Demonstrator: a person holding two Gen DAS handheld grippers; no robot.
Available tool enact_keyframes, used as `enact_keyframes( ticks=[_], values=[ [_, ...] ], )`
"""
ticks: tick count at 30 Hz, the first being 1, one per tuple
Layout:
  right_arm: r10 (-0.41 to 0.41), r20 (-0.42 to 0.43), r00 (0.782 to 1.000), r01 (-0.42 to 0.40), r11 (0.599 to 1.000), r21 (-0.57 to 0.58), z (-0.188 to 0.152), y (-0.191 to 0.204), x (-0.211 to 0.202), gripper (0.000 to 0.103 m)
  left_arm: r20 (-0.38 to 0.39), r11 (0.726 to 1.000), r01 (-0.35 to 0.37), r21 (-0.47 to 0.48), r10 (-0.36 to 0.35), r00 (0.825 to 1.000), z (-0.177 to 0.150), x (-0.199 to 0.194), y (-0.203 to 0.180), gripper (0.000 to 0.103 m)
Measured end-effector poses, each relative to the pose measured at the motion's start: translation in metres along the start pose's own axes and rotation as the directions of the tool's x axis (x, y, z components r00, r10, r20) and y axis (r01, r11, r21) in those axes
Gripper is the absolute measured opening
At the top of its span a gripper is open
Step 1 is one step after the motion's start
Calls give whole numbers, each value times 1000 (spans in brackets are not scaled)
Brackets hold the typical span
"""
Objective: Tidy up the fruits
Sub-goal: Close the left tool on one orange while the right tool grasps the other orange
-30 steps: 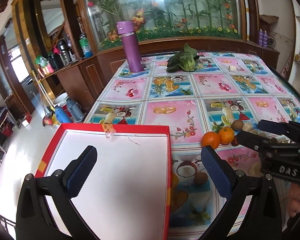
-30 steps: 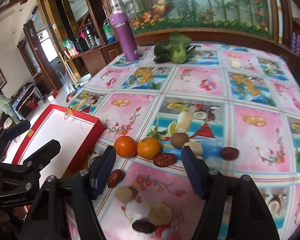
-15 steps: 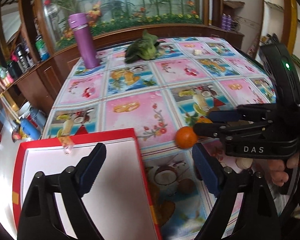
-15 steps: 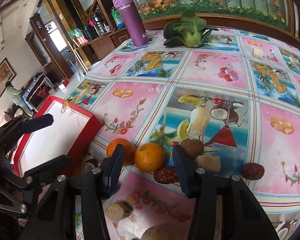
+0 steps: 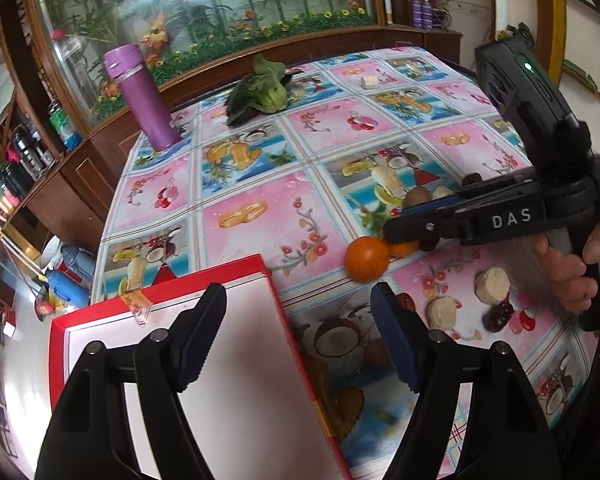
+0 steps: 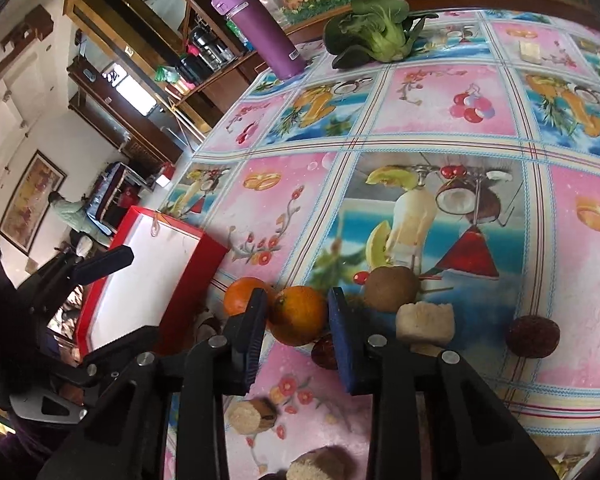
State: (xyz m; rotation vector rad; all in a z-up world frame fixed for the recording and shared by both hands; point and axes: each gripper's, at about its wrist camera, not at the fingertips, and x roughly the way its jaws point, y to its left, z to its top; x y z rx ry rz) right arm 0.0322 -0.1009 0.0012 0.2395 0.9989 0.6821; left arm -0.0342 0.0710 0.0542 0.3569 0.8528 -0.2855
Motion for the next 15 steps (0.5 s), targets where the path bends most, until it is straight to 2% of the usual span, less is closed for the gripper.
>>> enact_keyframes(
  ticks=[8, 11, 15],
  values=[
    [2, -26, 1000, -4, 997, -76, 1, 1, 1, 29, -69, 993, 13, 117, -5, 998, 16, 17, -23, 75],
    [21, -39, 999, -23, 998, -61, 2, -2, 1, 27, -99, 987, -1, 163, 18, 995, 20, 25, -29, 75],
    [74, -52, 996, -73, 997, 16, 5, -14, -3, 27, -143, 977, 6, 211, 25, 989, 28, 37, -35, 75]
  ],
)
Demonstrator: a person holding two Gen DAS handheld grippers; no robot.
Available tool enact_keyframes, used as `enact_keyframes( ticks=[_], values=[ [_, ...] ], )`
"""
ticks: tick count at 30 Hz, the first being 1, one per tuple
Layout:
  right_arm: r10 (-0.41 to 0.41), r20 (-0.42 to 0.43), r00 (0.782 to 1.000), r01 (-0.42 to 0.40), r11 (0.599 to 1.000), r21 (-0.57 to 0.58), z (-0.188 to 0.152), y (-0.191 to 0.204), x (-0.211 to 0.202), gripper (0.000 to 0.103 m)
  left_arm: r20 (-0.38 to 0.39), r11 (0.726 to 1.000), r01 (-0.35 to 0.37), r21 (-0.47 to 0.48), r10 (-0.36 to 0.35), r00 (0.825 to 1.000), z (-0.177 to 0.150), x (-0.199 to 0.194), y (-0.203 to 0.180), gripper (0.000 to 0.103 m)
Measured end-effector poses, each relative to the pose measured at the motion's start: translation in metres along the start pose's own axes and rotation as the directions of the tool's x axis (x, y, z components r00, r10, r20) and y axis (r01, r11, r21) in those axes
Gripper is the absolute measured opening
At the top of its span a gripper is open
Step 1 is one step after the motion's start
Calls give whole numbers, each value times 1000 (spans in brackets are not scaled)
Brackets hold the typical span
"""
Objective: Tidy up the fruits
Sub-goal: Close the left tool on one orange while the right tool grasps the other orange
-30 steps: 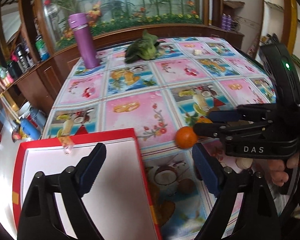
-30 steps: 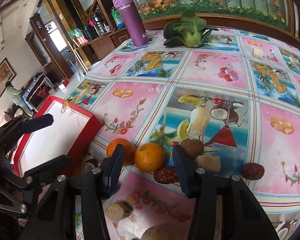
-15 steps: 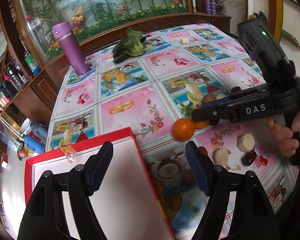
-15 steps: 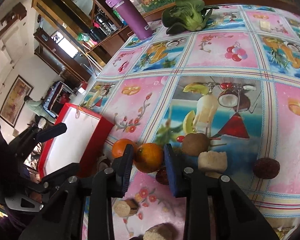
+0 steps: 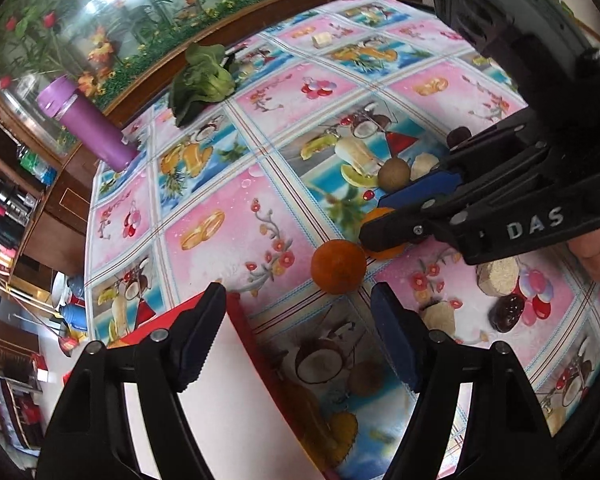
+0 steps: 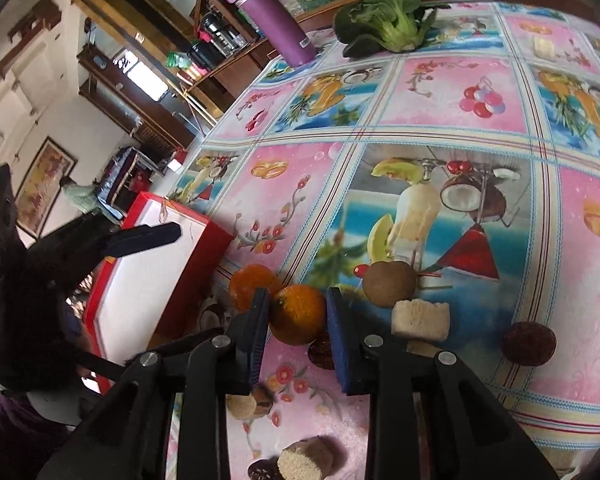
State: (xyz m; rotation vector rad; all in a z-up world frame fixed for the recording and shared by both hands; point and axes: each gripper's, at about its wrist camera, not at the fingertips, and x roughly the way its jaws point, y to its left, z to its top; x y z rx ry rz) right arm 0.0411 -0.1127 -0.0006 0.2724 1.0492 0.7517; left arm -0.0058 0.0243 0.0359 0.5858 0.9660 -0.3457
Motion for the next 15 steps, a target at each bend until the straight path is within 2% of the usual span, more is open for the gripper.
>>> enact_keyframes(
  ticks=[5, 10, 15],
  values=[
    [90, 59, 994, -96, 990, 107, 5, -17, -19, 27, -32, 999, 15, 34, -14, 999, 14, 12, -9, 74],
    [117, 131, 984, -139, 974, 177, 8, -28, -35, 27, -69, 998, 49, 28, -47, 997, 24, 25, -15, 52],
    [127, 147, 981, -151, 974, 168, 10, -25, -39, 27, -88, 996, 87, 1, -87, 992, 23, 35, -15, 39]
  ],
)
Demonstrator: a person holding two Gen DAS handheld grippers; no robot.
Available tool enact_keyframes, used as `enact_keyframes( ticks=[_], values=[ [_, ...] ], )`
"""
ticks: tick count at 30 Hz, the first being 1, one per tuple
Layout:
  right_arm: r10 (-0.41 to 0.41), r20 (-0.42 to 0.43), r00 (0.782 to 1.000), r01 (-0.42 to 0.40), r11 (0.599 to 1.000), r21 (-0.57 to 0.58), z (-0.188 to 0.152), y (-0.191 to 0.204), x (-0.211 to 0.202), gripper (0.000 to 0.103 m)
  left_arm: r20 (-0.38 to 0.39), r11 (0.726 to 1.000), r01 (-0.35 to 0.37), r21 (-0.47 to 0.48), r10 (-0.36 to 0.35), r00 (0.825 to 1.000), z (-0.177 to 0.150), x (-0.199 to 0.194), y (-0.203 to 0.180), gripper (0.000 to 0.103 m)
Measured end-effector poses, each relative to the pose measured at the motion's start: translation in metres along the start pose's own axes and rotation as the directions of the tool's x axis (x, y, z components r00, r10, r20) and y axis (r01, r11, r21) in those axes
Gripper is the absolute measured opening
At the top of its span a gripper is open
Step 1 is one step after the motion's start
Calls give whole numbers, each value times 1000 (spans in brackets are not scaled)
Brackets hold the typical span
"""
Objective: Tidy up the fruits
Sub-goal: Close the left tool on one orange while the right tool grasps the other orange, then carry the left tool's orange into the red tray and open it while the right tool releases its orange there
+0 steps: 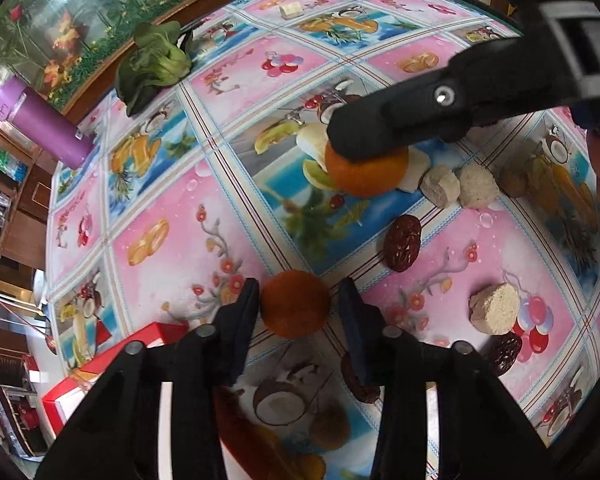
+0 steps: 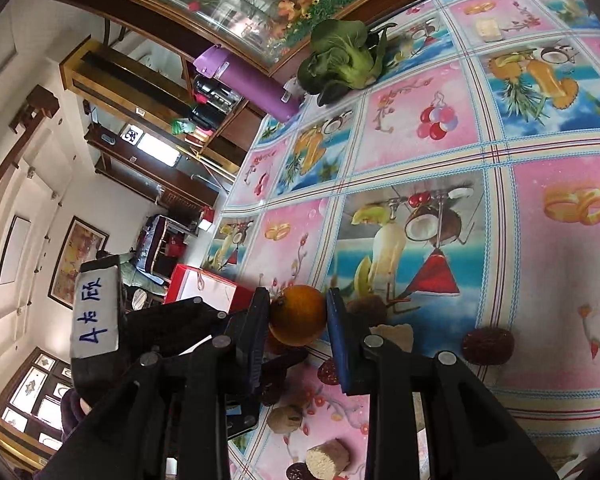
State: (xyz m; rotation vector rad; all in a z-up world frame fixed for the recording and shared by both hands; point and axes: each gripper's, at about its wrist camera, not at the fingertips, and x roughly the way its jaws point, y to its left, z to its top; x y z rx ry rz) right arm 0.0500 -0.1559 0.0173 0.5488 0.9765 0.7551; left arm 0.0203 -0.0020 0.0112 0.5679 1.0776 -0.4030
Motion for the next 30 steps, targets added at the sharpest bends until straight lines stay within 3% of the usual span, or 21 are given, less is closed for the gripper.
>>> enact_keyframes(
  ticks=[7, 12, 15, 19, 23, 26, 30],
  values=[
    [-20, 11, 1000, 20, 999, -26, -1, 4, 1, 27, 38, 995, 36, -91, -32, 999, -6, -4, 10, 35],
    [-30, 44, 999, 34, 994, -105, -9, 20, 1, 27, 174, 970, 31, -242, 12, 985, -30, -50, 26, 35],
    [-17, 48, 999, 22, 992, -123, -19, 33, 5, 27, 261, 929, 26, -369, 77, 962, -63, -92, 40, 35],
    [36, 12, 999, -34, 986, -160, -49, 70, 26, 27, 263, 854, -59, -517, 224, 938, -121, -131, 53, 35],
    [67, -53, 996, -78, 972, -221, -83, 117, 56, 27, 164, 778, -122, -616, 279, 946, -171, -127, 64, 35],
    [92, -101, 991, -117, 952, -284, -103, 152, 76, 27, 108, 743, -146, -653, 282, 953, -198, -114, 64, 35],
    [5, -122, 992, -48, 934, -355, -122, 176, 102, 27, 44, 703, -189, -685, 298, 953, -220, -98, 65, 35]
  ],
)
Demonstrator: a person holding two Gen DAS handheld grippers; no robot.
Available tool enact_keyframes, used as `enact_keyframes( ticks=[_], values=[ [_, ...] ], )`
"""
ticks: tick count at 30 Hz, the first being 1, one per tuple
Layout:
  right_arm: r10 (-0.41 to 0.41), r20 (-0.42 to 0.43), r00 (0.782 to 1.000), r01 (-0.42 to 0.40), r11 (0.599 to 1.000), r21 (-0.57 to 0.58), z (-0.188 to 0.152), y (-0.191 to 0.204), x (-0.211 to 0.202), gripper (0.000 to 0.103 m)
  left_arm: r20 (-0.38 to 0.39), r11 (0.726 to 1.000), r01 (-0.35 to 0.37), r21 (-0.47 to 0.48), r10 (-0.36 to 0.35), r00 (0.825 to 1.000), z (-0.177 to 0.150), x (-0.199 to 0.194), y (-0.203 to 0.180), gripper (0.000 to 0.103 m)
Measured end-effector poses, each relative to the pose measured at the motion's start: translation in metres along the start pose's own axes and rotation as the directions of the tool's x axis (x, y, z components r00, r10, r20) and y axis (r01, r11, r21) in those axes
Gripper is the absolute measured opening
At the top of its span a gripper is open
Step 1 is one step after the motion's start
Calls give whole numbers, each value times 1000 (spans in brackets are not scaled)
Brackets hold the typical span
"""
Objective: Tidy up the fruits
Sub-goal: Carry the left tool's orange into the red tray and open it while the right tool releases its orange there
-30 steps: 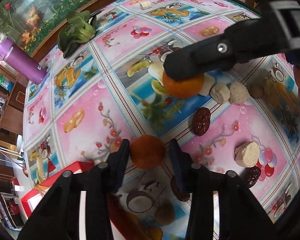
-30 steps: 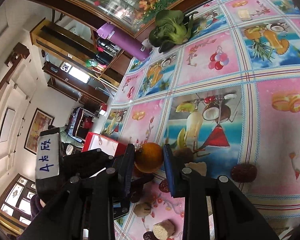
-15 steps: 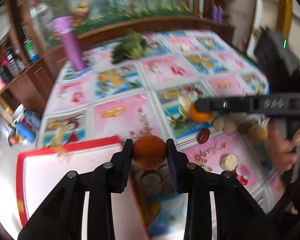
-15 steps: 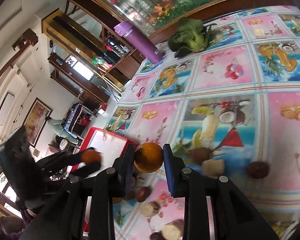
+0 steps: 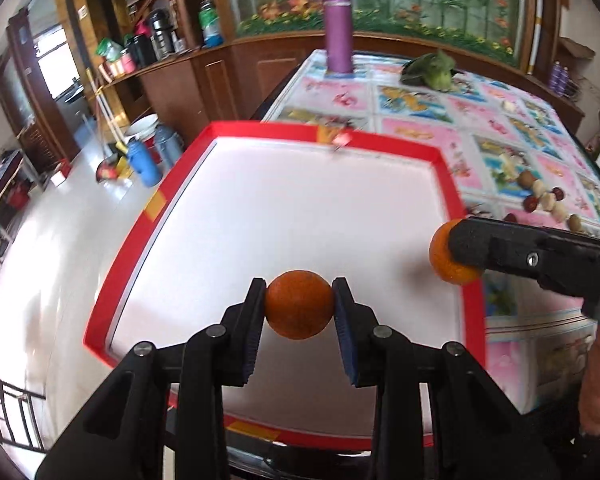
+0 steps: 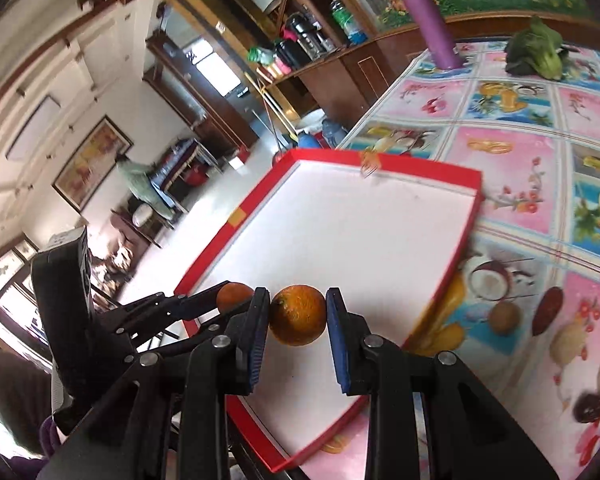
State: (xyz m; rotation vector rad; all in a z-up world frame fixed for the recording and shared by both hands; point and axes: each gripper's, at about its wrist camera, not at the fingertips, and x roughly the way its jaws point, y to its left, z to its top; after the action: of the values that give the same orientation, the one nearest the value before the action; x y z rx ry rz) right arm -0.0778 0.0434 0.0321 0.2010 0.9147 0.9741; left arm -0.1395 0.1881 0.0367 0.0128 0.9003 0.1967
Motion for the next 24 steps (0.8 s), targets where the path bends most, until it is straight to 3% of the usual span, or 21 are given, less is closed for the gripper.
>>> enact_keyframes(
  ticks=[6, 14, 19, 24],
  values=[
    [-117, -32, 993, 117, 993, -24, -7, 1, 25, 28, -20, 998, -58, -28, 57, 998, -16, 10, 13, 36],
    [-171, -75, 982, 170, 985, -21, -19, 4, 35, 31, 0, 992, -124, -26, 124, 992, -21, 6, 16, 39],
    [-169, -35, 985, 169, 986, -7, -18, 4, 18, 33, 64, 979, -202, -26, 204, 977, -20, -13, 17, 69],
    [-173, 57, 983, 173, 985, 10, -15, 4, -17, 37, 134, 968, -248, -39, 251, 959, -16, -38, 14, 83]
  ],
)
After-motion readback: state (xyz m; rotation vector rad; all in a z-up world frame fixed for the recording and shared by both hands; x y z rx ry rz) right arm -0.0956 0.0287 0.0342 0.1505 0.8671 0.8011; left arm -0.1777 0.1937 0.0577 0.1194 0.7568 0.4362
